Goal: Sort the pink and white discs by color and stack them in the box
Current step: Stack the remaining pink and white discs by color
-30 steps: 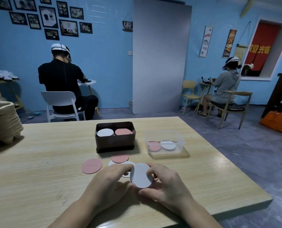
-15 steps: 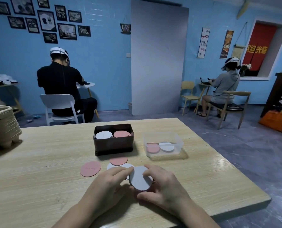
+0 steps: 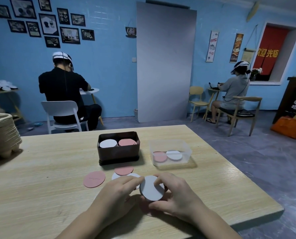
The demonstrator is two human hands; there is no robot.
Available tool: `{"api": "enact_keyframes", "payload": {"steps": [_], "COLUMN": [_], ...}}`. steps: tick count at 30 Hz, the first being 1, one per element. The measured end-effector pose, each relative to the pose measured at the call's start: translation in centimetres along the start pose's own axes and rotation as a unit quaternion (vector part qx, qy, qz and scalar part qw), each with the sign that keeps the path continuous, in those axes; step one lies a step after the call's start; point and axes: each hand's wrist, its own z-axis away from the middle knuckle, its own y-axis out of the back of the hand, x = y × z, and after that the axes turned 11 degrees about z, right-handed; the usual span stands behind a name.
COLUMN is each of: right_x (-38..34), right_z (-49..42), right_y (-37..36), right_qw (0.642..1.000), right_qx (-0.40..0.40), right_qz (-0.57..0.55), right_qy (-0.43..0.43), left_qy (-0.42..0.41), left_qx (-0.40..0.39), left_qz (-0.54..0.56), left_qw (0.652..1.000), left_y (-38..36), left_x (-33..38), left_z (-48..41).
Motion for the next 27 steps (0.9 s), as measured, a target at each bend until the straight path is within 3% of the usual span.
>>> {"api": "enact_keyframes", "payload": {"steps": [9, 16, 23, 27], "right_x": [1.7, 2.7, 2.6, 2.7], "right_z": [1.3, 3.1, 3.2, 3.1], "right_y": [1.1, 2.3, 2.0, 1.9], "right_qw": [0.998, 0.994, 0.992, 0.991], "right_qx": [-0.004, 0.014, -0.001, 0.005], "right_qz": [0.056, 0.079, 0.103, 0.112], "right_qy": [-0.028, -0.080, -0.071, -0.075], "left_qy": [0.027, 0.035, 0.059, 0.069], "left_qx": [-0.016, -0.077, -0.066, 0.002], "left_qz": [0.007, -0.040, -0.011, -0.004], "left_qw": [0.999, 0.996, 0.996, 0.998], "left_y": [-1.7, -1.0, -0.6, 0.1], "left_x": [0.8, 1.6, 2.2, 1.1], "left_z": [-0.7, -0.3, -0.4, 0.4]}}
